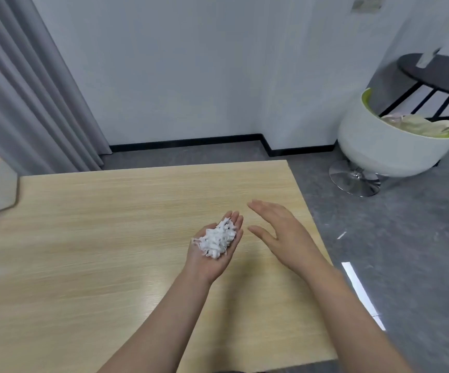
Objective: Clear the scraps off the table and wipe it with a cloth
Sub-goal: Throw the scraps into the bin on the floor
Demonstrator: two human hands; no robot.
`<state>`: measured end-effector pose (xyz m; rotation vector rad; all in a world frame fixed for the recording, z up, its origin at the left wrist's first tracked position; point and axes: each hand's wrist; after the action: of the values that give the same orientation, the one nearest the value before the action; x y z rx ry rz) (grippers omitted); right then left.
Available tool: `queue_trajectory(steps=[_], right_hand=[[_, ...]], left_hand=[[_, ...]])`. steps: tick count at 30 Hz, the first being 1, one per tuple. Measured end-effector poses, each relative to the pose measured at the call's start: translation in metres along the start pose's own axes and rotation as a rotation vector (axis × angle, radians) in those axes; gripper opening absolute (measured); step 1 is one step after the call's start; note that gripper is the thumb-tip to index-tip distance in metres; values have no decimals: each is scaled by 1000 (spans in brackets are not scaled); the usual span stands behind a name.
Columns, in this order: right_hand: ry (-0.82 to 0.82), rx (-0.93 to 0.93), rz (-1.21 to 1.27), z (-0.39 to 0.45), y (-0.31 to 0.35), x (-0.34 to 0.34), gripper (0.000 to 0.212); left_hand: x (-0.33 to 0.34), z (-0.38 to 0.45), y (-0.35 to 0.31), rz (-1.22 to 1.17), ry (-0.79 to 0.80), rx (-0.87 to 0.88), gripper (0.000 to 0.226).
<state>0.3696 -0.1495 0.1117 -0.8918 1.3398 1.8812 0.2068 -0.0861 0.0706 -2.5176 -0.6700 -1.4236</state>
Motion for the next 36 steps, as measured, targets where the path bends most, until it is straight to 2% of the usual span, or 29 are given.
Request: queue_trajectory(steps=[4,14,27,36], right_hand=[[-33,56,-74,-21,-14,-20,56],[-154,319,-184,-90,-19,-52,52],[-453,730,-238,-190,68,-44,49],[-562,956,-341,-288,123,-47,51]], left_hand=[[16,10,18,48,8,-23,41],[47,28,55,130,80,-136,41],[49,6,105,329,79,-491,43],[36,-12,197,433,140,-722,43]])
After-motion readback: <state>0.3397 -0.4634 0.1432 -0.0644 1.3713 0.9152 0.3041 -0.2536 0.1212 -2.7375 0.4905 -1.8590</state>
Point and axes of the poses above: each hand's wrist, its own z-axis towards the middle knuckle, its own x-axis out of the palm, y = z × x, and after that the axes turned 15 degrees about -x, right-handed
